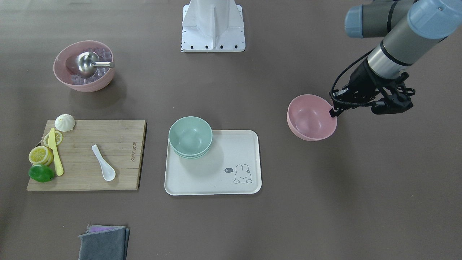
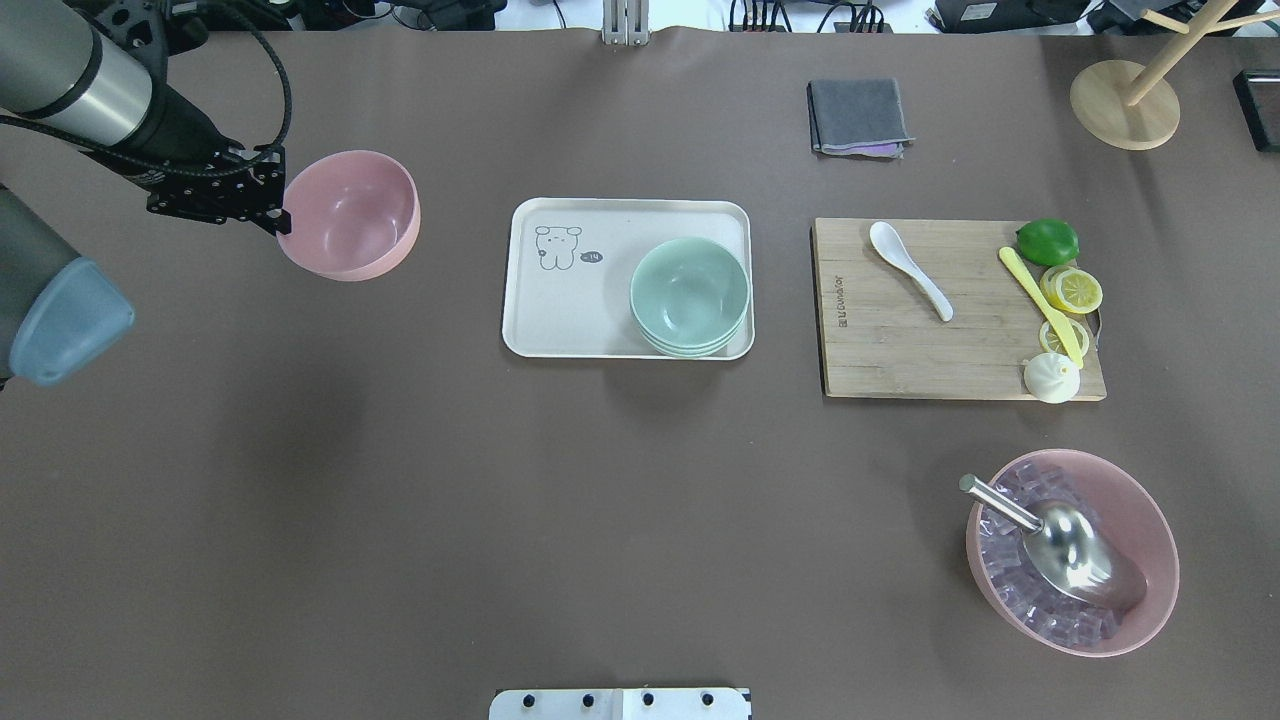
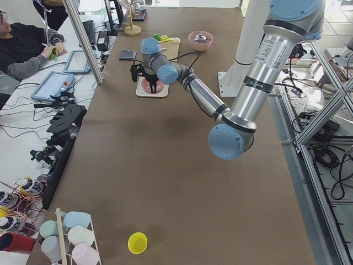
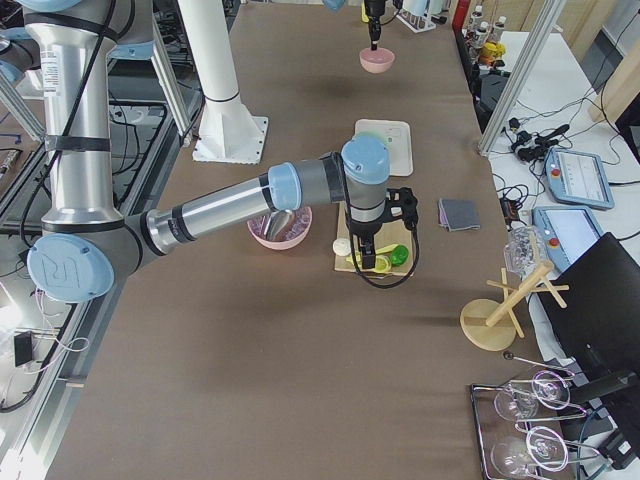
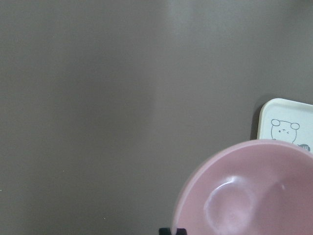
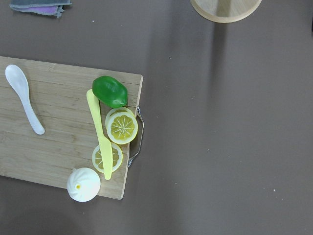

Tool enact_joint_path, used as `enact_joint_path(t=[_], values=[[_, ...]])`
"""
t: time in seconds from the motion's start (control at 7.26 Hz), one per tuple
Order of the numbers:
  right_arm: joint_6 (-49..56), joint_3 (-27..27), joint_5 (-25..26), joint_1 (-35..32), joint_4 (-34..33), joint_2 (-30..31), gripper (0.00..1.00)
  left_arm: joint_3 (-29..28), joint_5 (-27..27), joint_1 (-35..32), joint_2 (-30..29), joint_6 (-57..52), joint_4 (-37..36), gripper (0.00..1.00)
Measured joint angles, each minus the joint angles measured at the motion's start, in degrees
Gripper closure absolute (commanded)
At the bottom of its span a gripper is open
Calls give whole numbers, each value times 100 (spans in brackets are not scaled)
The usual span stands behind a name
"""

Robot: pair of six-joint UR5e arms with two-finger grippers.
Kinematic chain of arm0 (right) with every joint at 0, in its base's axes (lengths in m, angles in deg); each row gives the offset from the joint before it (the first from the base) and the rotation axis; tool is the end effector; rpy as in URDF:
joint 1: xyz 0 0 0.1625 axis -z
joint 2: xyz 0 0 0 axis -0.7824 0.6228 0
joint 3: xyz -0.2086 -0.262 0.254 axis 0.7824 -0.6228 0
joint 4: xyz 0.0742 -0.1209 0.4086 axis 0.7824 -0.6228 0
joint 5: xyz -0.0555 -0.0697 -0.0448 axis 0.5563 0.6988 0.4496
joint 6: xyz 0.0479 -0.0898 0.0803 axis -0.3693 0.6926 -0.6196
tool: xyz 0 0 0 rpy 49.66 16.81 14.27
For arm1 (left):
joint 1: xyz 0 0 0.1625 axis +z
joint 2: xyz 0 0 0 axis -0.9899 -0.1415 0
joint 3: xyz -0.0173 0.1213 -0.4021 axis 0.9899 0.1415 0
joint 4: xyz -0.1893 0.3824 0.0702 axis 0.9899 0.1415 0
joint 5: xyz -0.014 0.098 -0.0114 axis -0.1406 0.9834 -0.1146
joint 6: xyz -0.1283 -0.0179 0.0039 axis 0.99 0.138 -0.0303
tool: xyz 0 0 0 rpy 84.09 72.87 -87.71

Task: Stack pink bowl on green and place spoon
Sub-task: 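Grip the pink bowl rim with the left gripper and carry it toward the tray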

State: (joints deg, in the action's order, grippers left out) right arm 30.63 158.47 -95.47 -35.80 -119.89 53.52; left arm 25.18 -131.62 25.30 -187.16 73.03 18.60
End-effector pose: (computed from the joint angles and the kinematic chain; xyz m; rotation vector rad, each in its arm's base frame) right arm 0.0115 -0.4931 0.4930 0.1509 -0.8672 -0.0873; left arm 0.2983 -0.5428 0.2715 0.0058 0.9918 -0.1970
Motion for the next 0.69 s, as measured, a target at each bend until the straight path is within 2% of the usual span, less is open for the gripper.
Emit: enact_joint_path(t=[0.41,0.69], values=[[-1,-11,58,0,0,0,0,-24,243,492,-548,779,-258,100],[-1,-31,74,3,0,-8,0,-245,552,870,-1117,1313,-503,100]])
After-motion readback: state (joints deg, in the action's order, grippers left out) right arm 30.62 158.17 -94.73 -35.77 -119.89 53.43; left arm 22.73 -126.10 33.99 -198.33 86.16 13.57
